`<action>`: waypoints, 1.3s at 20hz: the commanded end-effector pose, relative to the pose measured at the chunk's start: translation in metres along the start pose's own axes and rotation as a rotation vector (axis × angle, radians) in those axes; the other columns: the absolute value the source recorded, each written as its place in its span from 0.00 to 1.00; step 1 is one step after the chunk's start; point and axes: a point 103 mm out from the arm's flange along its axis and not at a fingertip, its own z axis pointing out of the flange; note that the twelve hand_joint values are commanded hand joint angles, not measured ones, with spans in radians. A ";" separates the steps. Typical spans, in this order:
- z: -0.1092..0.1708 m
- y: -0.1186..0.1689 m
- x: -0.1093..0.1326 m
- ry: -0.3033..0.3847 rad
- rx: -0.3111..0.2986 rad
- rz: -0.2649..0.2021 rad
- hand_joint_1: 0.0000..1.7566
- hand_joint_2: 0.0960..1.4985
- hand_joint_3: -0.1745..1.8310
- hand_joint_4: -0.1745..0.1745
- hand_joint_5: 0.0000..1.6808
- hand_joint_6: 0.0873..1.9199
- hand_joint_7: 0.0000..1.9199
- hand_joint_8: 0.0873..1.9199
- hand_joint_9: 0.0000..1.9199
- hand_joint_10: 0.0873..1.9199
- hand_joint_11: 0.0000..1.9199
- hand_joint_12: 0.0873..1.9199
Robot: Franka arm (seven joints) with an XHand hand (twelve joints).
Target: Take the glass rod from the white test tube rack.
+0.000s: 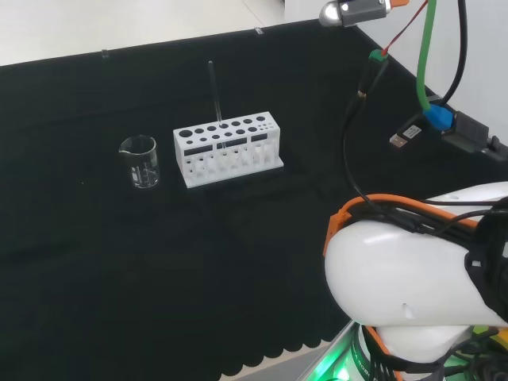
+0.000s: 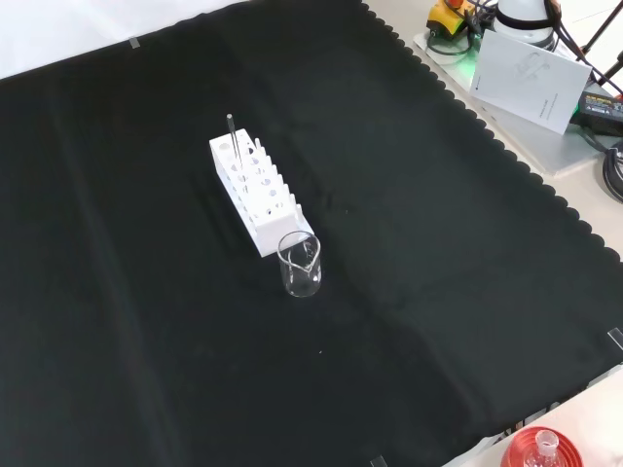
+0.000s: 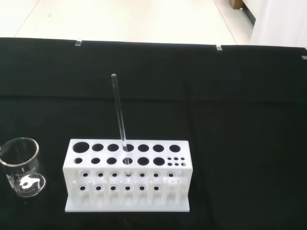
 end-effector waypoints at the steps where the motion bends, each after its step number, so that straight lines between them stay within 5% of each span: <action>1: -0.053 -0.069 -0.015 -0.027 -0.075 0.094 0.37 0.73 0.04 0.14 0.12 0.15 0.38 0.00 0.47 0.00 0.48 0.00; 4: -0.060 -0.079 -0.016 -0.028 -0.093 0.095 0.33 0.79 0.01 0.17 0.14 0.00 0.29 0.00 0.34 0.00 0.14 0.54; 6: -0.060 -0.081 -0.015 -0.020 -0.096 0.093 0.33 0.80 0.00 0.17 0.15 0.00 0.28 0.00 0.32 0.00 0.04 0.67; 22: -0.051 -0.079 -0.008 -0.016 -0.084 0.075 0.33 0.80 0.00 0.11 0.18 0.00 0.30 0.00 0.33 0.00 0.04 0.71; 23: -0.050 -0.079 -0.008 -0.013 -0.084 0.077 0.33 0.80 0.00 0.11 0.18 0.00 0.29 0.01 0.31 0.03 0.04 0.71; 26: -0.048 -0.079 -0.009 -0.006 -0.094 0.087 0.33 0.80 0.00 0.11 0.19 0.00 0.19 0.27 0.20 0.32 0.05 0.71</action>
